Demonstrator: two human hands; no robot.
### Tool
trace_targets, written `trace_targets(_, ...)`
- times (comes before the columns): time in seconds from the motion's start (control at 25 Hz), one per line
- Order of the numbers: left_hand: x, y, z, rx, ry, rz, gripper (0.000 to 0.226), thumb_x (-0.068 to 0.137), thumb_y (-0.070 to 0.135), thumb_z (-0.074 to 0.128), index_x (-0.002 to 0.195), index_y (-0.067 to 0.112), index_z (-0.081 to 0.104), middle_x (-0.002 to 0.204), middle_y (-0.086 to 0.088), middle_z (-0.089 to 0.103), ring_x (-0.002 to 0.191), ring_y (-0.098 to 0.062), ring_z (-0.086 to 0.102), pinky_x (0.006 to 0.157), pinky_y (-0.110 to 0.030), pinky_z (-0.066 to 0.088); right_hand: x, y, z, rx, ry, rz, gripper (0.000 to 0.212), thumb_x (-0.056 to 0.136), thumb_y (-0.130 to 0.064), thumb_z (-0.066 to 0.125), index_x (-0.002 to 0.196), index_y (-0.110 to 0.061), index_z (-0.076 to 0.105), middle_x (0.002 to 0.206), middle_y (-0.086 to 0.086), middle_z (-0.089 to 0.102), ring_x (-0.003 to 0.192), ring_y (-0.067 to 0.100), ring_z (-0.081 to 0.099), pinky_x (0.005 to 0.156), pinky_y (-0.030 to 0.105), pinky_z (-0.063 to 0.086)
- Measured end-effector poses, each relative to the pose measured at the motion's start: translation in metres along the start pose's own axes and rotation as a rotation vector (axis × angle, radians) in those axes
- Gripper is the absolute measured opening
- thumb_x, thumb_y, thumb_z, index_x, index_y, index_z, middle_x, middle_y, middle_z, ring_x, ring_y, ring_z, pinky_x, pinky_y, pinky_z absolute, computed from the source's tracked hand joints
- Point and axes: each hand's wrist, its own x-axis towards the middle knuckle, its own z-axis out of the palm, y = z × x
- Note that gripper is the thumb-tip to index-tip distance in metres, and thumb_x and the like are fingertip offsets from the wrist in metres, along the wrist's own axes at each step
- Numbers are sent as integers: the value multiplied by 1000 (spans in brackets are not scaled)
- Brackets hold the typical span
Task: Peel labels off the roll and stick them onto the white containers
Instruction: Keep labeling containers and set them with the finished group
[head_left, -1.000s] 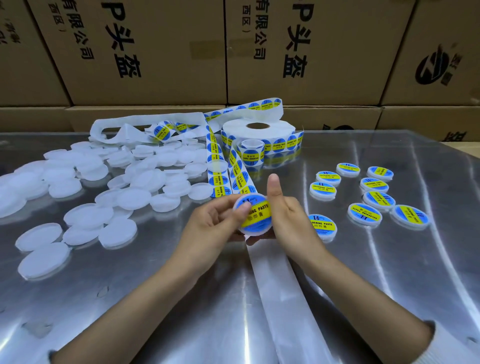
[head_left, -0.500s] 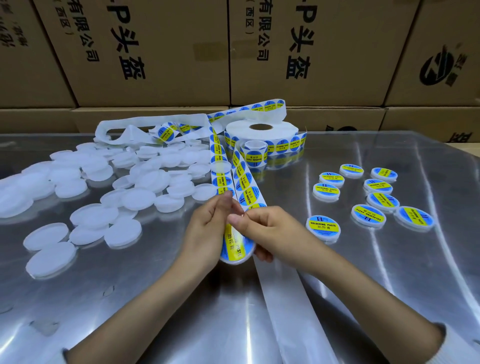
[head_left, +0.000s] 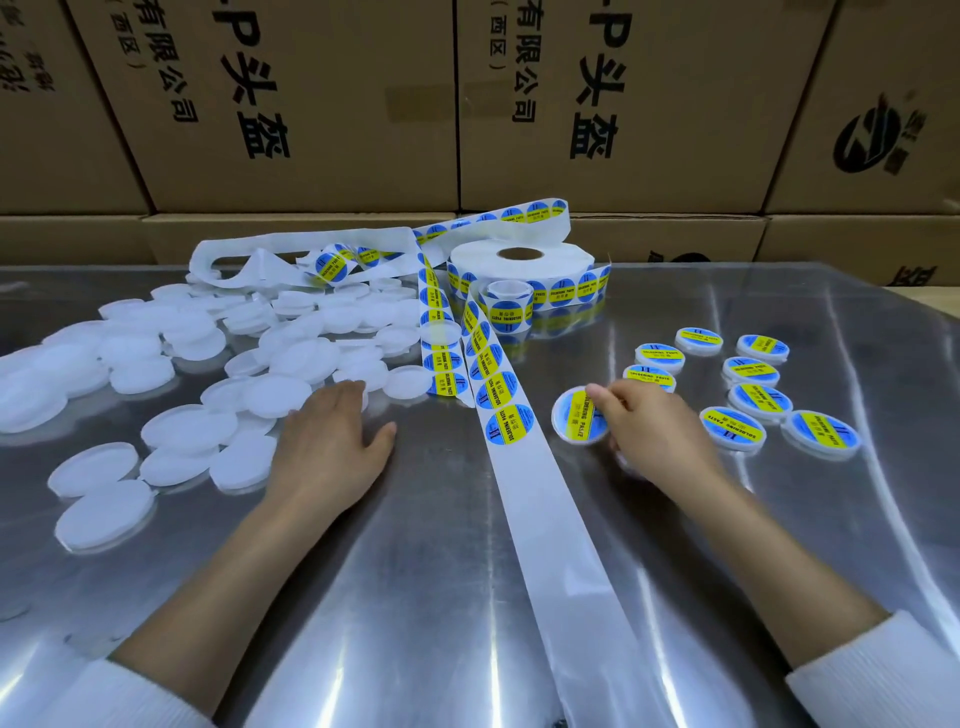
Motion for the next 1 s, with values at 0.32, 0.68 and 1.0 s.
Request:
trace_targets(0.32,1,2,-3,94,62,68,39,87,34,60,121,16,60,130,-5,55,119,-30,47,100,-40,34,-5,-4,-6,-157,57,-208,19,90,-42,52,93,-33,69,80,-14,60,84,19,56,64,29,37)
trace_targets(0.68,2,-5,7,56,-89,38,62,92,55,43,146,24,33,156,-5,25,143,-23,21,113,-36,20,14,38,-20,-492,61,179,33,93,-34,41,106,-12,62,116,14,62,111,34,50,82,37,38)
trace_targets(1.0,5,0,-5,67,-30,103,44,95,31,51,137,20,46,139,-2,47,122,-26,49,91,-36,42,-6,-4,13,0,-71,-237,51,87,-56,50,131,-30,51,128,-4,59,126,20,40,102,39,37)
